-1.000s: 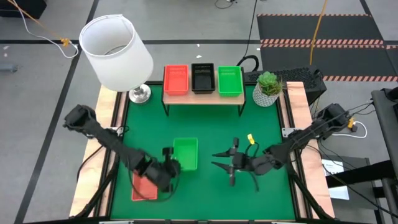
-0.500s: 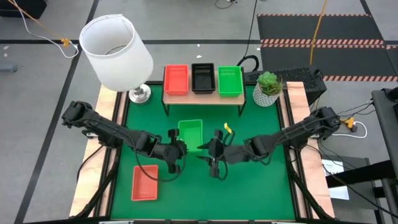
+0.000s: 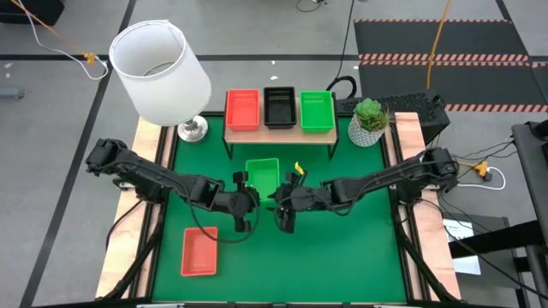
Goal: Stack baskets on shelf by color
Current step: Stack the green basket into the green basket on the shelf
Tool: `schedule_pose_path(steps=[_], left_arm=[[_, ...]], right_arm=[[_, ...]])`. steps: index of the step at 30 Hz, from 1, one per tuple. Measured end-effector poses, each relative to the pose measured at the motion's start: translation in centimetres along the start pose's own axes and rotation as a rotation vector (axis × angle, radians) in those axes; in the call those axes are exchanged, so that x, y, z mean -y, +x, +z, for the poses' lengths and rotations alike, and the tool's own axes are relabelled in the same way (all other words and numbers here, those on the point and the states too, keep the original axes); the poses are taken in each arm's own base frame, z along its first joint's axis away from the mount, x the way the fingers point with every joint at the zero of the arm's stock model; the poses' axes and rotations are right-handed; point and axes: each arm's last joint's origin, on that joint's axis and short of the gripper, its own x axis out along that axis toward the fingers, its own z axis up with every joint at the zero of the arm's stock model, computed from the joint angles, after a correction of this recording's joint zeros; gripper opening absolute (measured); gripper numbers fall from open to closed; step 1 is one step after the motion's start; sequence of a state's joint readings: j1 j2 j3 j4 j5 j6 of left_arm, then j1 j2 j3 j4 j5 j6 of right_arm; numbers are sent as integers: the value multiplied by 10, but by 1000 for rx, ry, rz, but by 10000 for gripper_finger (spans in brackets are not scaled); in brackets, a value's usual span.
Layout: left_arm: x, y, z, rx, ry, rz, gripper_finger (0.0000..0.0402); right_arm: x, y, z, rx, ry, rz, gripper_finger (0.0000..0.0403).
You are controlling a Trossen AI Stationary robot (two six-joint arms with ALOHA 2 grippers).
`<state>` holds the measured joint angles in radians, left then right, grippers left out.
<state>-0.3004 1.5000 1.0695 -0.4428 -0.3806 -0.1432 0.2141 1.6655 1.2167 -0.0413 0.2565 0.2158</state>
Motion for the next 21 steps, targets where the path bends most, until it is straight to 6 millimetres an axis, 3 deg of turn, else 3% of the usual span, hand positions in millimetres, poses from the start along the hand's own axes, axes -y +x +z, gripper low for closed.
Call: schedule_pose_path(steps=[8, 15, 21], left_arm=[[1, 0, -1, -8, 6, -19, 12], [2, 0, 1, 2, 53, -49, 5], [2, 0, 4, 40, 43, -46, 24]], right_arm=[[10, 8, -1, -17, -29, 6, 150], [13, 9, -4, -66, -74, 63, 88], [13, 9, -7, -89, -106, 57, 35]])
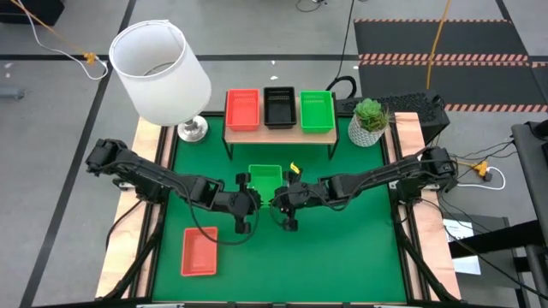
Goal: Stack baskets on shelf by color
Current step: Stack the green basket into the green basket on the shelf
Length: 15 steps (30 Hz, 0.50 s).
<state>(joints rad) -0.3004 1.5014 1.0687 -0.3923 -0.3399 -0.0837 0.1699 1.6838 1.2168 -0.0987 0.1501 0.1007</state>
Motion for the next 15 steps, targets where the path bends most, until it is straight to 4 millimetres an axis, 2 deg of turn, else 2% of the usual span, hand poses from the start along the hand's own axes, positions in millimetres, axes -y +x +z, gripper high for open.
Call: schedule_pose_path(steps=[4, 9, 11, 15], left_arm=[[0, 0, 1, 6, -5, 0, 18], [0, 0, 1, 9, -7, 1, 15], [0, 0, 1, 14, -20, 1, 37], [3, -2, 4, 40, -38, -8, 116]], right_arm=[[0, 0, 0, -3, -23, -1, 9], [1, 0, 0, -1, -30, -25, 9], [1, -2, 0, 0, -34, -25, 8], [1, -2, 0, -1, -35, -28, 6]])
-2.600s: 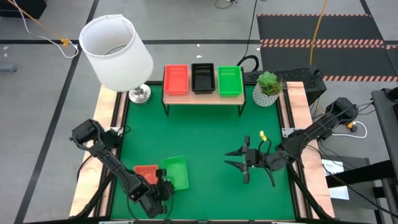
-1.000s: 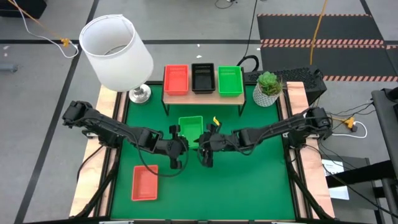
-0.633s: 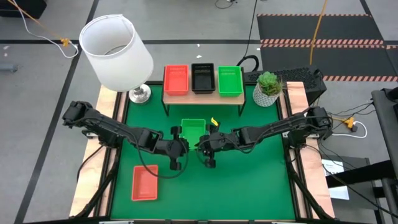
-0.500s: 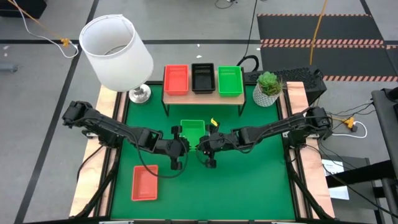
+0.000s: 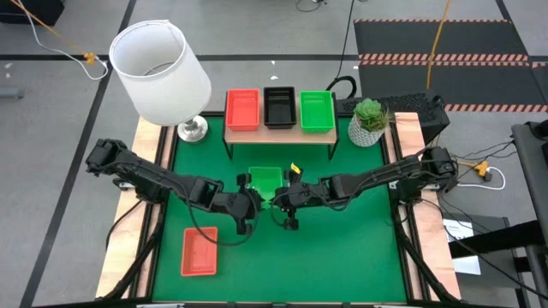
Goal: Stack baskets on shelf by color
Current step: Stack the green basket into the green basket on the shelf
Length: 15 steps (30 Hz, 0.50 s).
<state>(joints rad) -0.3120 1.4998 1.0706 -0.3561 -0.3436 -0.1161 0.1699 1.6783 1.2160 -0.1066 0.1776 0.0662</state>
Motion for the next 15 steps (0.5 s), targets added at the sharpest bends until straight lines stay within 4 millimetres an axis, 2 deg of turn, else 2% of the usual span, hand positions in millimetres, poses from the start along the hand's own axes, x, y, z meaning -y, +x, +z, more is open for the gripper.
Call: schedule_pose_path(steps=[4, 7, 10, 15], left_arm=[[5, -4, 5, 52, -24, -22, 194], [4, -16, 8, 84, -51, -27, 233], [2, -32, 11, 118, -83, -23, 249], [1, -54, 8, 114, -101, -13, 244]], right_arm=[[-1, 0, -2, -19, -23, 24, 5], [-3, -5, -5, -56, -41, 55, 6], [-6, -19, -4, -82, -68, 84, 7], [-8, -51, 0, -104, -160, 109, 7]])
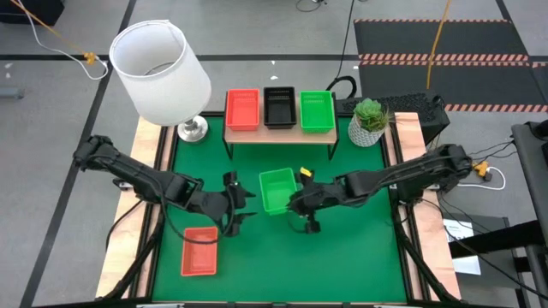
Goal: Stack baskets on shelf by color
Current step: Stack the green basket into the green basket on the shelf
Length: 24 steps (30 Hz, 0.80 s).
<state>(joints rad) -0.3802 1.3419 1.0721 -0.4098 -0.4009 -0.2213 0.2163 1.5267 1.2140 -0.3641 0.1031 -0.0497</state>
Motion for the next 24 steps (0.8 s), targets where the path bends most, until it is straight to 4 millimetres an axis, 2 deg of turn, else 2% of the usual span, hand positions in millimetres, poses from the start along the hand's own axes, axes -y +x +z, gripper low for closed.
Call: schedule_pose_path(steps=[6, 12, 16, 20, 24], left_arm=[[0, -4, -8, -57, -3, 48, 212], [0, -3, -8, -63, -8, 52, 180], [0, -3, -8, -62, -7, 50, 165], [1, 1, -9, -72, 1, 54, 157], [2, 5, -11, -86, 10, 58, 157]], right_arm=[[6, -54, 5, 74, -116, -8, 8], [31, -108, 7, 211, -167, -101, 8], [51, -139, 0, 242, -216, -187, 8], [74, -160, -9, 244, -225, -303, 8], [98, -168, -19, 185, -237, -408, 8]])
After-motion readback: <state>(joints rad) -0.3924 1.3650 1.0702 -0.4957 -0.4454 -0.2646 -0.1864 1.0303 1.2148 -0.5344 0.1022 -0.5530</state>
